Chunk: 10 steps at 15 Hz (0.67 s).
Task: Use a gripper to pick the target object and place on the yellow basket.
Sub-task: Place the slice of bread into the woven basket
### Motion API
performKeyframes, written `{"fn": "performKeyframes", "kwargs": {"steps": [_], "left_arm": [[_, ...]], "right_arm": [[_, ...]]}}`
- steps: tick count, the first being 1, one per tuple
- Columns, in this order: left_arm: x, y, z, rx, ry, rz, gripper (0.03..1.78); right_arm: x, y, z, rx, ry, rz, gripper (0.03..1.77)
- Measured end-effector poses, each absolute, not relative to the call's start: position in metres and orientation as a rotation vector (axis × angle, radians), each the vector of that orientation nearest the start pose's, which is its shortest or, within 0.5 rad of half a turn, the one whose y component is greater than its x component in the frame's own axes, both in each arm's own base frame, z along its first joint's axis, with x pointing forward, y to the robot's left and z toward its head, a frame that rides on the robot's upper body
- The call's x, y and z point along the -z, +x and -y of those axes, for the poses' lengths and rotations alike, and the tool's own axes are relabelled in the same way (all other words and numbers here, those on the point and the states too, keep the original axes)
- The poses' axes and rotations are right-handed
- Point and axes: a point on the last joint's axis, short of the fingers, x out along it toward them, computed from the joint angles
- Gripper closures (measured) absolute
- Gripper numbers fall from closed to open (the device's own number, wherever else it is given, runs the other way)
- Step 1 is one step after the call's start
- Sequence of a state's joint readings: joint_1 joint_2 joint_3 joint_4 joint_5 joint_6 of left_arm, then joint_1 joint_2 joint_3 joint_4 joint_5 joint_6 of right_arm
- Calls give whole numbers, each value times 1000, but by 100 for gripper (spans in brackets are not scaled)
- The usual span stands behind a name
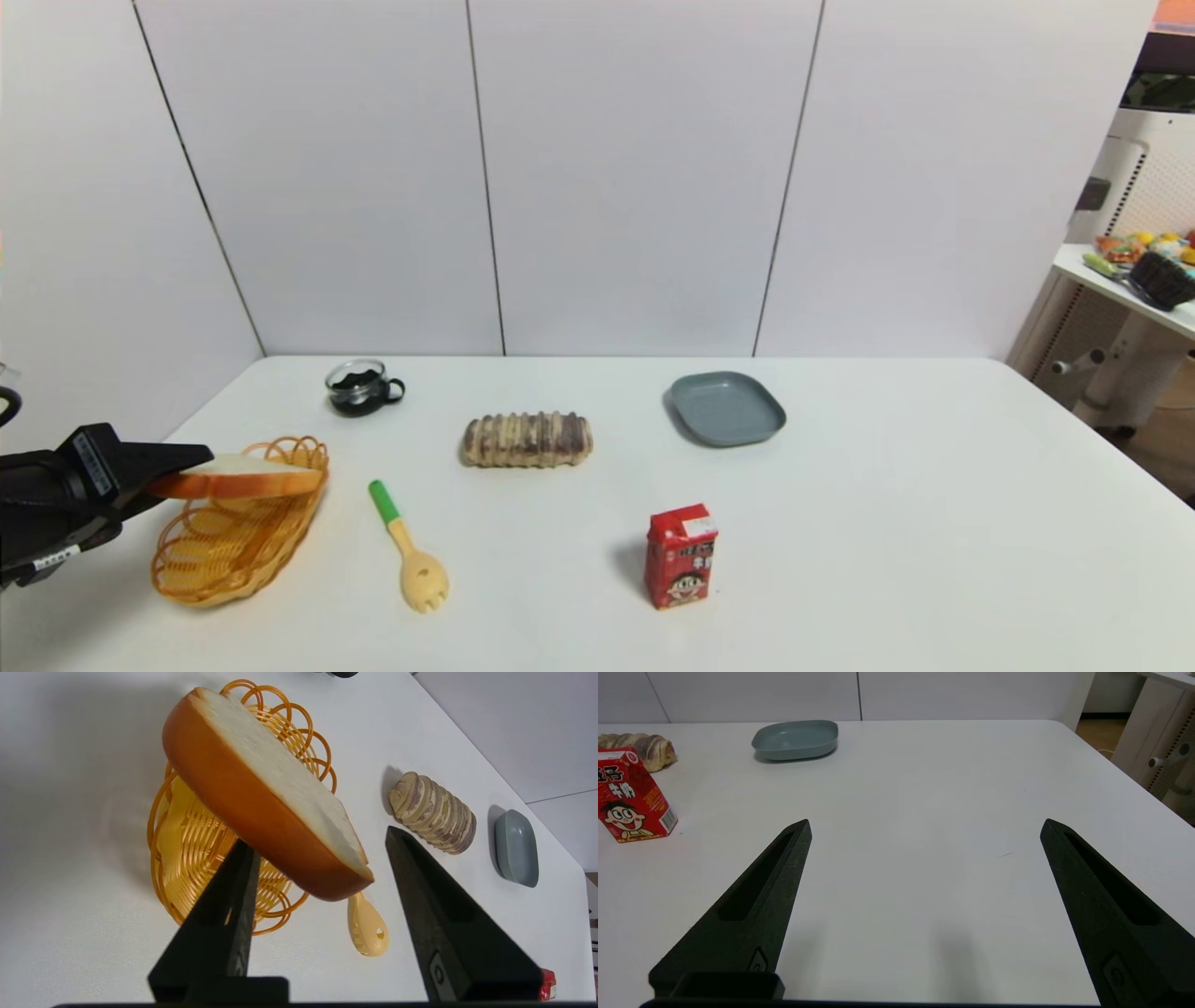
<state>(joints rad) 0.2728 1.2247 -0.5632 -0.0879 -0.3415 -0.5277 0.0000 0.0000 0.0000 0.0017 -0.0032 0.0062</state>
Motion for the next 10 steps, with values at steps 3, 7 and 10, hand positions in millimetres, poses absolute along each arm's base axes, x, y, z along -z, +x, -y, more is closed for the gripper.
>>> {"fn": "performKeyframes", "kwargs": {"steps": [3, 7, 10], "left_arm": [[-181, 164, -38, -74, -682, -537, 58], [-185, 163, -38, -67, -675, -519, 39], [-192, 161, -37, -58, -662, -489, 30]], "right_arm": [[-75, -23, 0, 3, 6, -2, 10], [-75, -23, 0, 3, 6, -1, 10], [-75, -23, 0, 3, 6, -1, 10]]}}
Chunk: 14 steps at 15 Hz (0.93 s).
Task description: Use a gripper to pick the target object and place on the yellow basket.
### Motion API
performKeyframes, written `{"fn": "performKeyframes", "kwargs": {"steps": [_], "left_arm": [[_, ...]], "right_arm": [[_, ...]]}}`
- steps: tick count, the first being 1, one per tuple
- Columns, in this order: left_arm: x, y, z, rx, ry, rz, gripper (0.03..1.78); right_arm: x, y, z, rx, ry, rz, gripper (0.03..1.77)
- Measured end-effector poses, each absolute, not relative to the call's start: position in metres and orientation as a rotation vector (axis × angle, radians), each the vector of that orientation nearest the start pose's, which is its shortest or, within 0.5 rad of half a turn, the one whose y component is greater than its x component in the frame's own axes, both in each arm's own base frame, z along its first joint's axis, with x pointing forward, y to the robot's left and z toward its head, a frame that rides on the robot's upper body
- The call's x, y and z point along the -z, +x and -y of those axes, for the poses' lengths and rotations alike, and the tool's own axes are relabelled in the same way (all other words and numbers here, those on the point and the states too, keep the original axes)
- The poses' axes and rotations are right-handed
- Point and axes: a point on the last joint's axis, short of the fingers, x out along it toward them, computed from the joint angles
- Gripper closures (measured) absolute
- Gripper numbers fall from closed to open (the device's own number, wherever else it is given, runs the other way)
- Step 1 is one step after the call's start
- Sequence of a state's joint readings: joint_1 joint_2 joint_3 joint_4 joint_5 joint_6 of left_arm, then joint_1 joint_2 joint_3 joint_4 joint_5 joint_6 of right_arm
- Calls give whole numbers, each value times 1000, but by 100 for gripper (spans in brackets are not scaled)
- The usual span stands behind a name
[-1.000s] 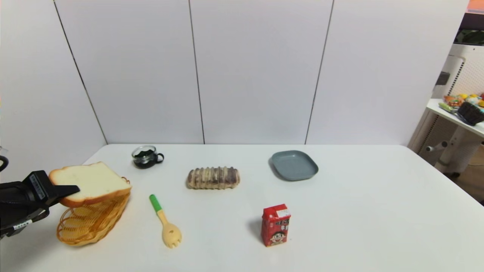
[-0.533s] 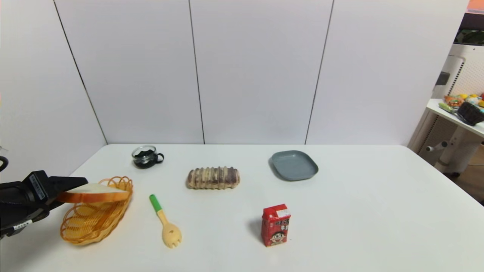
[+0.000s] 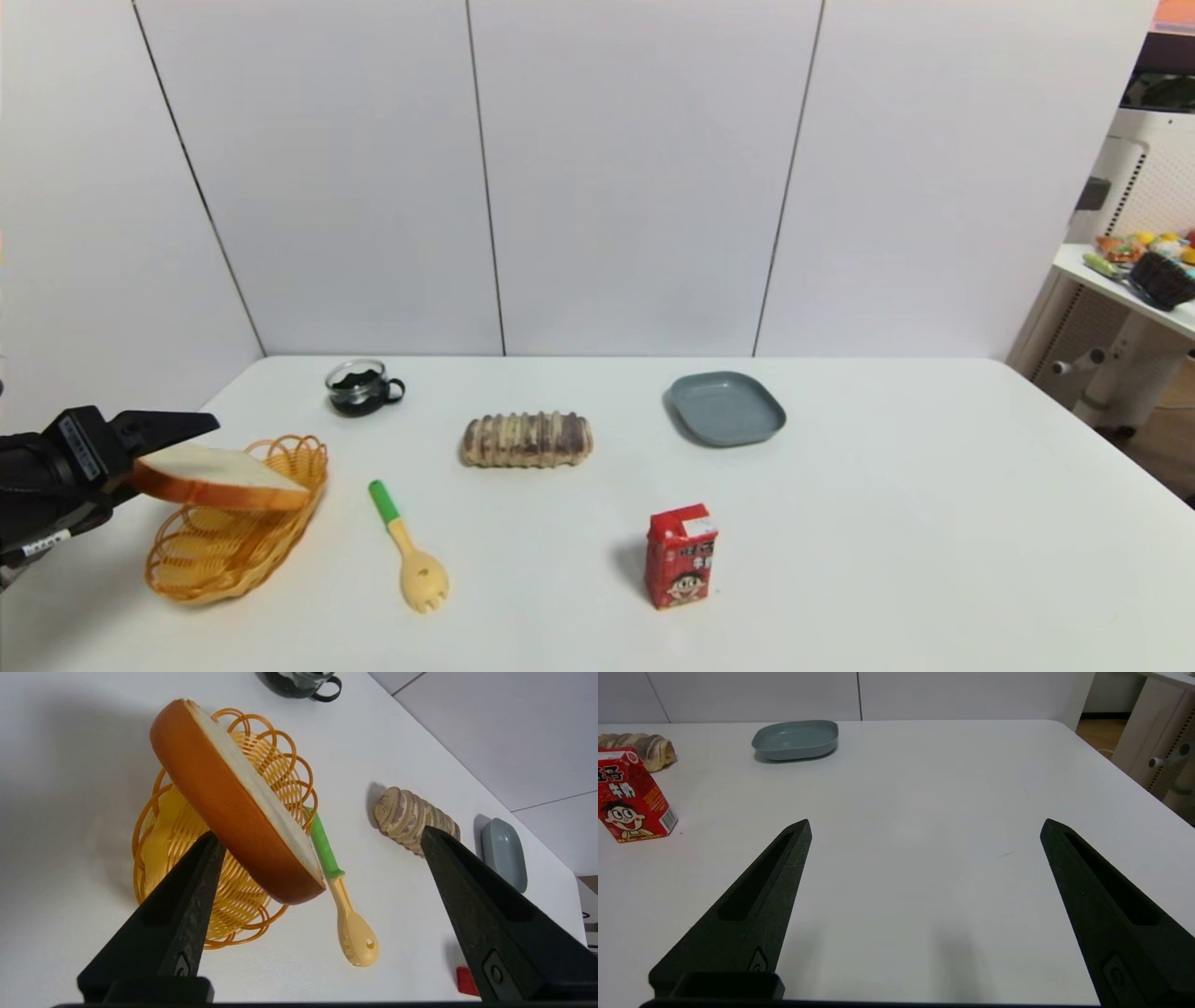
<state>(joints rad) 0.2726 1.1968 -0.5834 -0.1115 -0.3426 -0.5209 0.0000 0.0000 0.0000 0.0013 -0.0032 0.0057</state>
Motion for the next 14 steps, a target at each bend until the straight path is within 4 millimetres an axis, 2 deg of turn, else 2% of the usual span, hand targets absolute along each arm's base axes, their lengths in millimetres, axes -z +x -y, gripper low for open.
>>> {"fn": "performKeyframes", "kwargs": {"steps": [9, 14], "left_arm": [[-229, 162, -37, -17, -613, -351, 17], [-240, 163, -37, 1, -560, -318, 14]], "right_arm": [[-75, -23, 0, 4, 6, -1, 10], [-75, -23, 0, 3, 6, -1, 10]]}}
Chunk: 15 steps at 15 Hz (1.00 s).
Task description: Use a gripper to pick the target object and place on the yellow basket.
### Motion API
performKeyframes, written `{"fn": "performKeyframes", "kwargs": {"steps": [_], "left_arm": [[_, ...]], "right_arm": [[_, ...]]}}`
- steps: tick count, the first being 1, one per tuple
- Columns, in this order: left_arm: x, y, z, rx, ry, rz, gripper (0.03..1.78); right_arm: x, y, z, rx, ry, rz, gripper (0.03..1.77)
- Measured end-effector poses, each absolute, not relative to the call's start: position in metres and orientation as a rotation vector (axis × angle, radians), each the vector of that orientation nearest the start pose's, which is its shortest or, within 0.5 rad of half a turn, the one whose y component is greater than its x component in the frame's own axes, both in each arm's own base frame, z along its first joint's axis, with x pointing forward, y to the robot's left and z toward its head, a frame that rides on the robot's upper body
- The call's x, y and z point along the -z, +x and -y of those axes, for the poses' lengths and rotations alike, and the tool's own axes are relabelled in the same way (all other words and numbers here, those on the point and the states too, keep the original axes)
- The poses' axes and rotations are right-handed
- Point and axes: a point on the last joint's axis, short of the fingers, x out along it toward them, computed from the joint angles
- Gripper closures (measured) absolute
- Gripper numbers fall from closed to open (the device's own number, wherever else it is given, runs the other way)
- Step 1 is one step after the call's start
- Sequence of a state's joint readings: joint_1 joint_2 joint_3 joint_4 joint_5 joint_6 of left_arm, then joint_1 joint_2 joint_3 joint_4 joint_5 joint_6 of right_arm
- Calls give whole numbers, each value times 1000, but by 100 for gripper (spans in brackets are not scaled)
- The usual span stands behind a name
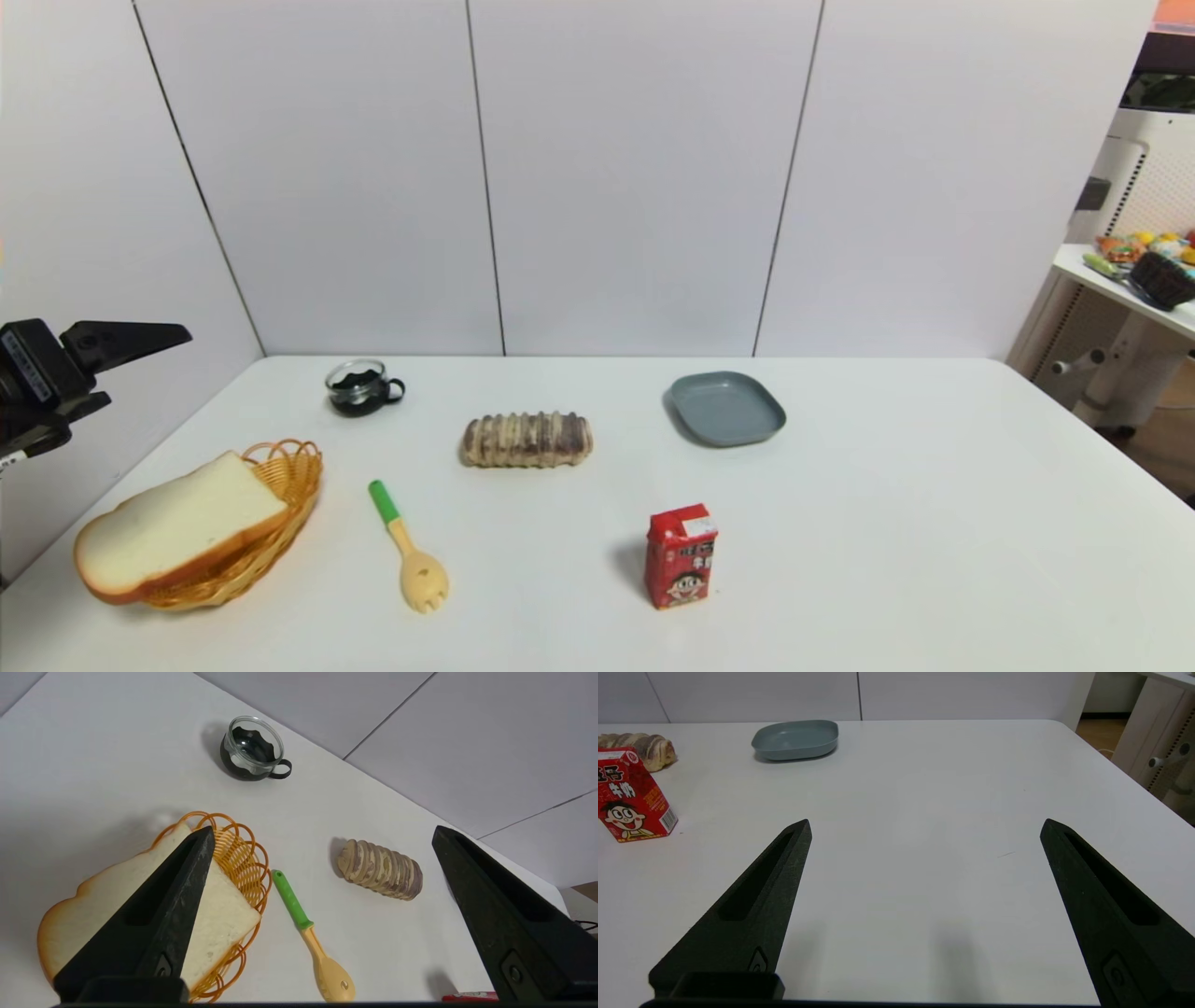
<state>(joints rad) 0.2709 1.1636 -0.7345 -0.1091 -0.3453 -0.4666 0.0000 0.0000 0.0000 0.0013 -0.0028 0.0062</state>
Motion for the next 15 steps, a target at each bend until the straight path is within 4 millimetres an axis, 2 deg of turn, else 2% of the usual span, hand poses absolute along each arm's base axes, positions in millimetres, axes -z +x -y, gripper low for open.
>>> {"fn": "performKeyframes", "kwargs": {"steps": [4, 6, 8, 11, 13, 15], "left_arm": [[-251, 167, -37, 39, -378, -283, 14], [-262, 169, -33, 68, -213, -257, 13], [-268, 167, -28, 26, -27, -233, 12], [-269, 143, -12, -114, 220, -207, 12], [-250, 116, -6, -164, 272, -222, 12], [-223, 86, -4, -161, 278, -230, 12]], "right_arm": [[-75, -23, 0, 3, 6, -2, 10], [-75, -23, 0, 3, 6, -2, 10], [-75, -23, 0, 3, 6, -2, 10], [-75, -23, 0, 3, 6, -2, 11], [-75, -23, 0, 3, 6, -1, 10], [-75, -23, 0, 3, 6, -2, 10]]}}
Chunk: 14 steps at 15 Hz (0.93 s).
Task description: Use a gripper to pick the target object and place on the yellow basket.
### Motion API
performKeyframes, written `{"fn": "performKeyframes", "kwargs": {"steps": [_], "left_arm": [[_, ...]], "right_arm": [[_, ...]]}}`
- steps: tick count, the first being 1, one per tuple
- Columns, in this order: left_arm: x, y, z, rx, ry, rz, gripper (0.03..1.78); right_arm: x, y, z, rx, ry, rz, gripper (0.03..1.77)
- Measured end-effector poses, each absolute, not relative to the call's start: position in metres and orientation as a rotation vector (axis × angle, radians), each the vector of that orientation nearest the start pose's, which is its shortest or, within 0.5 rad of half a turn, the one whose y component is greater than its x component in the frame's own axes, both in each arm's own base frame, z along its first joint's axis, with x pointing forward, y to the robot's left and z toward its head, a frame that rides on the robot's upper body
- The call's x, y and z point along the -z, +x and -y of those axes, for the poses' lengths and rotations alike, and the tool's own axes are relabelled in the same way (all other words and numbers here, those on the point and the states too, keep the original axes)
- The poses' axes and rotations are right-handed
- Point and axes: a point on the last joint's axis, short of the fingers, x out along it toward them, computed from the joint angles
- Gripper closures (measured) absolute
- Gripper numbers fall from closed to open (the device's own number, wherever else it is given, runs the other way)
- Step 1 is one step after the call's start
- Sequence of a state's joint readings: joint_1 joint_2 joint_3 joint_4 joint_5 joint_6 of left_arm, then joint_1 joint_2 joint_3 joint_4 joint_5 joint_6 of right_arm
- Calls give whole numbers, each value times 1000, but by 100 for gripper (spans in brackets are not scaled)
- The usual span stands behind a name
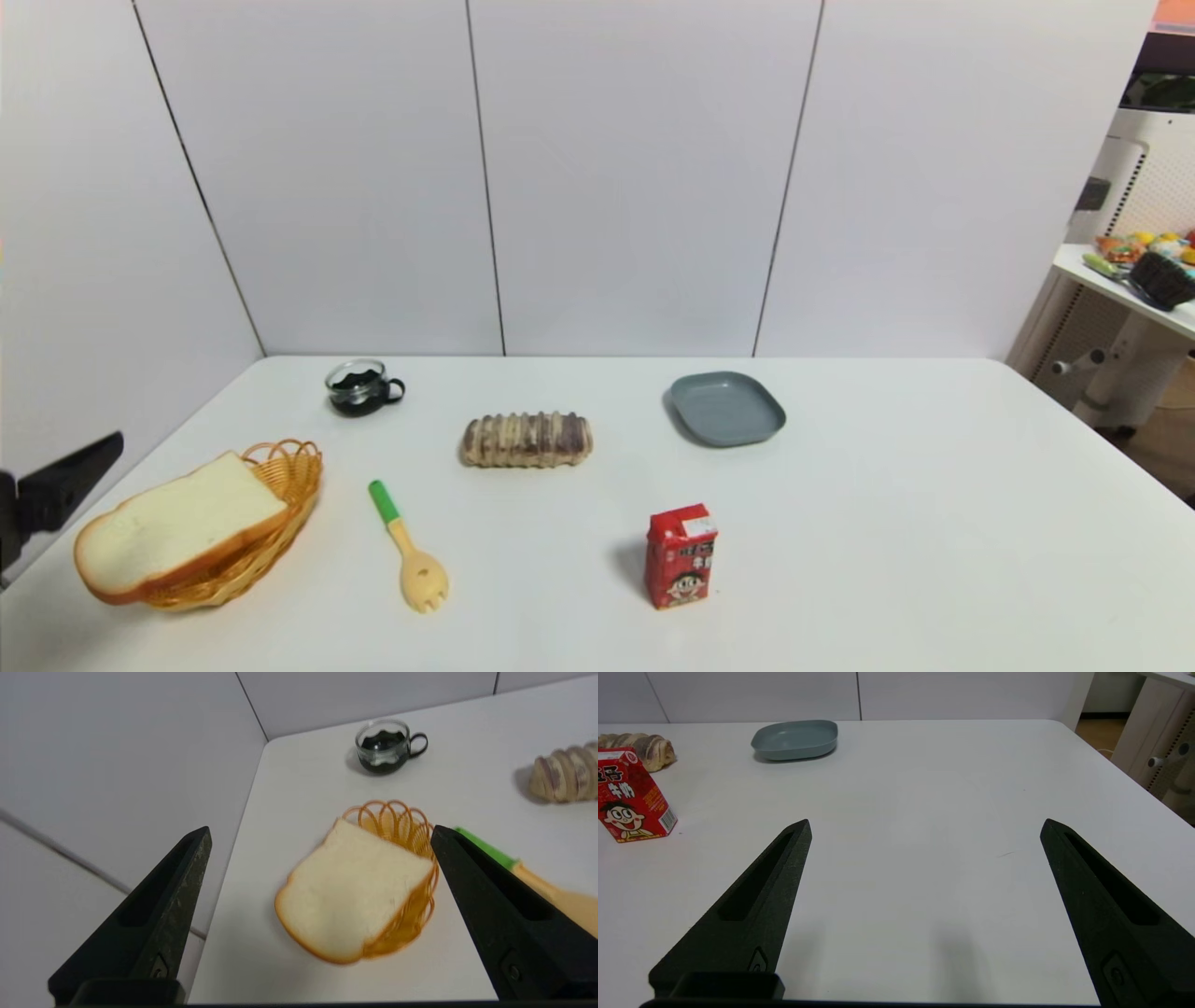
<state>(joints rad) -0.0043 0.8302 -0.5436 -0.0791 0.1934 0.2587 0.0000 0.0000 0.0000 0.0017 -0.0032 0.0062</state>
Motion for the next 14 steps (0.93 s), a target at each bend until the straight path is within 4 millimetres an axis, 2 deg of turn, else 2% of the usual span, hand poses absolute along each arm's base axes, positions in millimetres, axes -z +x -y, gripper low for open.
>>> {"fn": "performKeyframes", "kwargs": {"steps": [4, 6, 8, 10, 14], "left_arm": [[-151, 28, -4, -161, 243, -224, 12], [-118, 9, -4, -139, 223, -206, 12], [-96, -5, -1, -40, 177, -193, 12], [-83, -15, 1, 53, 144, -168, 12], [-77, -23, 1, 49, 111, -70, 12]], "right_arm": [[-75, -23, 0, 3, 6, -2, 10], [-75, -23, 0, 3, 6, -1, 11], [-75, -23, 0, 3, 6, -2, 10], [-75, -23, 0, 4, 6, -1, 10], [-75, -23, 0, 3, 6, -1, 10]]}}
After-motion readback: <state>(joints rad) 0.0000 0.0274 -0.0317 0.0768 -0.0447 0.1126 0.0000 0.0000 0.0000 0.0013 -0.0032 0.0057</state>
